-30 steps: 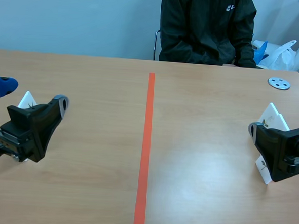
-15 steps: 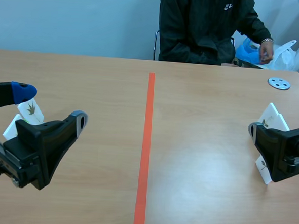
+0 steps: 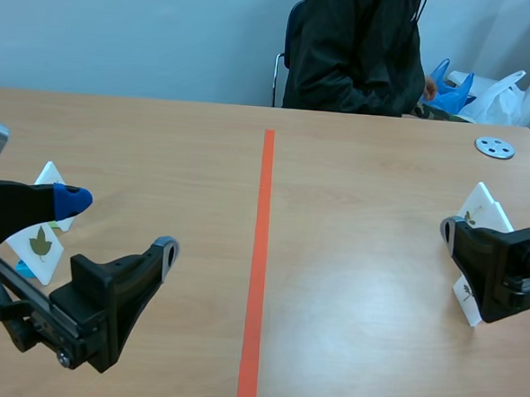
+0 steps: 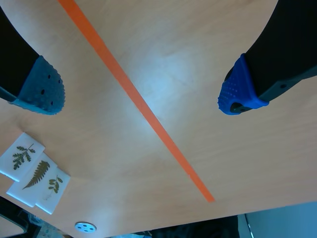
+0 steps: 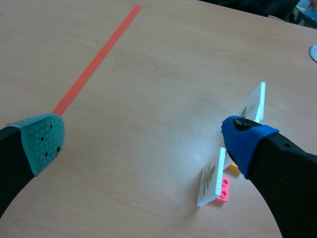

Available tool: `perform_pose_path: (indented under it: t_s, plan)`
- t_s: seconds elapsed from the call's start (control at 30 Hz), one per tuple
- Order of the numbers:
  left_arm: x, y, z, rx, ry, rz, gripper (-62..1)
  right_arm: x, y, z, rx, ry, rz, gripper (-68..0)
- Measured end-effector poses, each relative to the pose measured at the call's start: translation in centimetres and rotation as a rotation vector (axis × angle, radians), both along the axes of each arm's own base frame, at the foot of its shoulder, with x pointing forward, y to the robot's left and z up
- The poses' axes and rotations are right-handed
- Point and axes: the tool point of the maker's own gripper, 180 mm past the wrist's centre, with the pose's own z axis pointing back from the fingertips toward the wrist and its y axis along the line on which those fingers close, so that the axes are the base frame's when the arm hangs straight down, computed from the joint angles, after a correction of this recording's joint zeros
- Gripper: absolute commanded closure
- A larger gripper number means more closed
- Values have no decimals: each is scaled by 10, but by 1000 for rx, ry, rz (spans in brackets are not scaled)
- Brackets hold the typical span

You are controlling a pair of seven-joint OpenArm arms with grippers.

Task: Sort the leaf by its shape. The table is split by an orange tape line. A compound leaf with several leaflets goes to the left side, a simple leaf with one blade goes to the right side. Return to the home posture when a red brick is placed on the table.

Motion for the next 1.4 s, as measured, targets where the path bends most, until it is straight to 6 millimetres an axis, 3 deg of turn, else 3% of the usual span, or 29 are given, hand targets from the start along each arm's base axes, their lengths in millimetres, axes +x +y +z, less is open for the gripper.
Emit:
perform_pose_path:
  t_s: [0.23, 1.4]
  plan:
    - [7, 1, 3, 2, -19, 8, -623, 0, 0, 0, 0, 0, 0, -679]
    - [7, 0, 4, -10, -17, 8, -623, 0, 0, 0, 0, 0, 0, -679]
